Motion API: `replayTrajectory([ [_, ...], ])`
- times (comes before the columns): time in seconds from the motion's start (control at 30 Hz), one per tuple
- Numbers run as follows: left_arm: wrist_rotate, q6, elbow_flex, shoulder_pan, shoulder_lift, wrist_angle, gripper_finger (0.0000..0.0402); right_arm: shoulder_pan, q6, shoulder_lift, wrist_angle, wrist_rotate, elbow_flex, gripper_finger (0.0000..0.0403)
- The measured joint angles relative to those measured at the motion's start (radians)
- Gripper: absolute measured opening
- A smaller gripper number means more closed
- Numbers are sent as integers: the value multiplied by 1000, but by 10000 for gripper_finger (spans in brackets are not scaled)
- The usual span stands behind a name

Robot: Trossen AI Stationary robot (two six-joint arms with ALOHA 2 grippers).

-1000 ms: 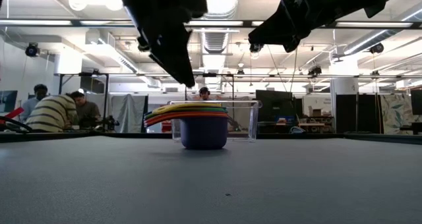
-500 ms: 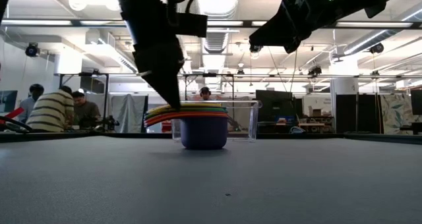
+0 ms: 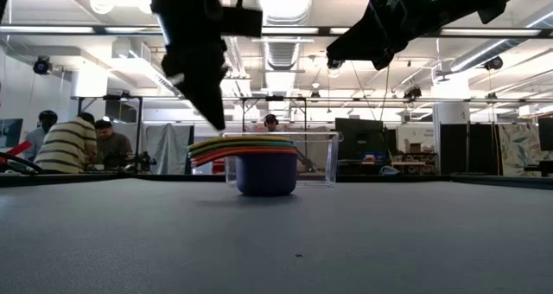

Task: Nest measuring cups in basket
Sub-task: Put the nested measuring cups into the transparent bin

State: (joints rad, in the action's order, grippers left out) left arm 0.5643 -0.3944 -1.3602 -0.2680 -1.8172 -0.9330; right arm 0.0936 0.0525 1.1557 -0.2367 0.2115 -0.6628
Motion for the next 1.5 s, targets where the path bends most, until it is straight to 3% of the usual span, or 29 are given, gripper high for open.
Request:
replayTrajectory([
  [0.13,-89,62,41,16,95,117,327,0,0,0,0,0,2,70],
  [0.3,-257,56,208,75,248,336,327,0,0,0,0,0,4,70],
  [0.47,-325,-15,376,135,337,480,328,0,0,0,-5,0,4,70],
  [0.6,-348,-36,431,138,338,547,340,0,0,0,-8,0,4,70],
  [0.97,-346,-64,374,139,187,541,398,0,7,0,-8,0,4,70],
  [1.33,-308,-79,203,141,8,344,393,0,5,0,-3,0,5,70],
  [1.5,-294,-73,163,141,-4,298,362,0,4,0,1,0,5,70],
])
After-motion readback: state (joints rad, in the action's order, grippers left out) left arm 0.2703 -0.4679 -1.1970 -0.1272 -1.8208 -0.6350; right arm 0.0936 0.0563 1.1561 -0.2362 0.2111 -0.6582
